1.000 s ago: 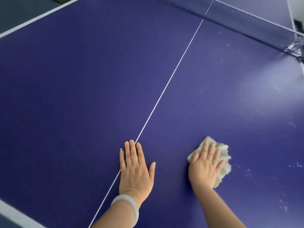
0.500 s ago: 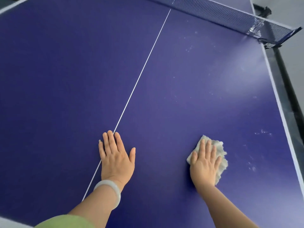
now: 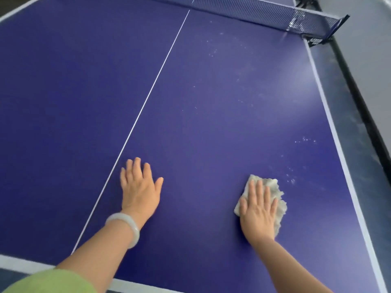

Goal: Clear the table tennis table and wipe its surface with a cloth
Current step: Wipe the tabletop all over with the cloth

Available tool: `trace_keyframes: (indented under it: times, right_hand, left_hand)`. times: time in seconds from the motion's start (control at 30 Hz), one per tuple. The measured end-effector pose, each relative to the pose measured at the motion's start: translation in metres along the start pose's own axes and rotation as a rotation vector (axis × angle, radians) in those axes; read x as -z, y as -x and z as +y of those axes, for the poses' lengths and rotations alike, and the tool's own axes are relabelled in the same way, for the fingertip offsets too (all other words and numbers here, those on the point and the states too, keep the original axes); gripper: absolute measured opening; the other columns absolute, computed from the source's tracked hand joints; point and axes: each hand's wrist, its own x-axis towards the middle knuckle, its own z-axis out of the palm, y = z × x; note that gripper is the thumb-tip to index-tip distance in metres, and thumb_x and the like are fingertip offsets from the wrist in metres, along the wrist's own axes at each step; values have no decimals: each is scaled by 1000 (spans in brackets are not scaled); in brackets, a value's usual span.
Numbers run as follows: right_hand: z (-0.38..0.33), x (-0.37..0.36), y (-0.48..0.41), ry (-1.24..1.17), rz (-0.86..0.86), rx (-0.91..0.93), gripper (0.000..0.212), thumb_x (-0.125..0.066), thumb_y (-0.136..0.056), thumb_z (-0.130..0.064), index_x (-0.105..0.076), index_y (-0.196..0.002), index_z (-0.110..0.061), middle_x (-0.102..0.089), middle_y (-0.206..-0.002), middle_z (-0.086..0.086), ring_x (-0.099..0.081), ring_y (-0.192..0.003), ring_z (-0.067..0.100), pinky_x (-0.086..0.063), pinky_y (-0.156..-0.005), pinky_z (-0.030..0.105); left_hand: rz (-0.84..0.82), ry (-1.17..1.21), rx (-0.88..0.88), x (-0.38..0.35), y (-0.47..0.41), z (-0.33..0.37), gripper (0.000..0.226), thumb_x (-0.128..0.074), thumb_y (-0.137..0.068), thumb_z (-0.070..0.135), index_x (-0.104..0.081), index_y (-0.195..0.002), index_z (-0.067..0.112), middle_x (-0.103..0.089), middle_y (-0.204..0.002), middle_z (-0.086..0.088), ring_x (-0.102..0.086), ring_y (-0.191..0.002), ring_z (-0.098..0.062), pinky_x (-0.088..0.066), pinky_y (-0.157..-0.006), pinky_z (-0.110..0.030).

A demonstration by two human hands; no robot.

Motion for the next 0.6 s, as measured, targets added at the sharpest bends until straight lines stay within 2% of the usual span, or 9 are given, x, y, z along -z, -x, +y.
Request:
trace_keyframes:
  times: [0.1, 0.17, 0.23, 0.27, 0.33, 0.4, 0.47, 0.53, 0.6]
  right_hand:
    - [6, -8, 41, -12, 8, 279, 58, -13, -104, -40, 9, -156, -30, 12, -164, -11, 17, -150, 12, 9, -122, 43]
    - [38, -8, 62, 19, -6, 478, 58, -21, -104, -39, -6, -159, -28, -3, -166, -9, 1, -153, 15, -3, -122, 45]
    - [87, -3, 70, 54, -2, 570, 58, -28, -103, -37, -16, -158, -26, -14, -165, -7, -9, -153, 17, -11, -119, 46]
    - [113, 0, 69, 71, -6, 562, 58, -27, -102, -38, -18, -158, -25, -16, -165, -7, -10, -153, 17, -11, -119, 46]
    - [161, 10, 64, 91, -11, 432, 57, -18, -102, -42, -12, -158, -28, -10, -165, -9, -2, -153, 14, -5, -122, 44]
    - [190, 17, 54, 43, -2, 208, 55, -10, -103, -43, 4, -156, -34, 3, -164, -14, 15, -150, 7, 5, -123, 41]
    - [195, 17, 50, -12, 11, 72, 56, -12, -104, -40, 18, -151, -35, 15, -163, -14, 27, -145, 4, 15, -121, 39]
    - [187, 14, 60, -24, -2, 149, 59, -17, -105, -40, 20, -151, -35, 19, -162, -14, 27, -146, 7, 17, -121, 40]
    - [185, 11, 80, 9, -34, 390, 61, -21, -103, -41, 10, -155, -34, 12, -164, -14, 16, -150, 11, 9, -122, 42]
  left_hand:
    - [-40, 88, -98, -12, 58, 66, 61, -45, -99, 43, -38, -146, 6, -21, -159, -19, -13, -149, -37, -10, -121, -48]
    - [-54, 170, -154, -22, 101, 109, 59, -50, -97, 39, -43, -144, 5, -27, -156, -20, -22, -147, -37, -19, -120, -47]
    - [-50, 220, -213, -38, 140, 147, 57, -57, -94, 37, -50, -140, 5, -38, -151, -18, -35, -142, -35, -29, -117, -45]
    - [-53, 220, -226, -44, 156, 163, 57, -55, -94, 37, -49, -142, 6, -39, -152, -18, -35, -142, -35, -28, -118, -45]
    - [-53, 187, -190, -52, 175, 188, 62, -41, -96, 43, -42, -146, 7, -34, -154, -19, -28, -145, -36, -21, -119, -47]
    - [-22, 122, -126, -56, 180, 201, 68, -26, -95, 47, -38, -148, 5, -31, -155, -21, -26, -146, -37, -19, -118, -50]
    - [-4, 47, -96, -61, 181, 206, 70, -19, -96, 47, -34, -150, 4, -27, -157, -21, -22, -147, -37, -18, -119, -51]
    - [-8, 5, -82, -65, 181, 208, 70, -16, -96, 46, -31, -151, 5, -24, -158, -20, -19, -148, -36, -17, -120, -51]
    - [-7, -24, -67, -66, 183, 211, 71, -12, -96, 46, -30, -152, 5, -22, -159, -19, -16, -149, -35, -17, -121, -51]
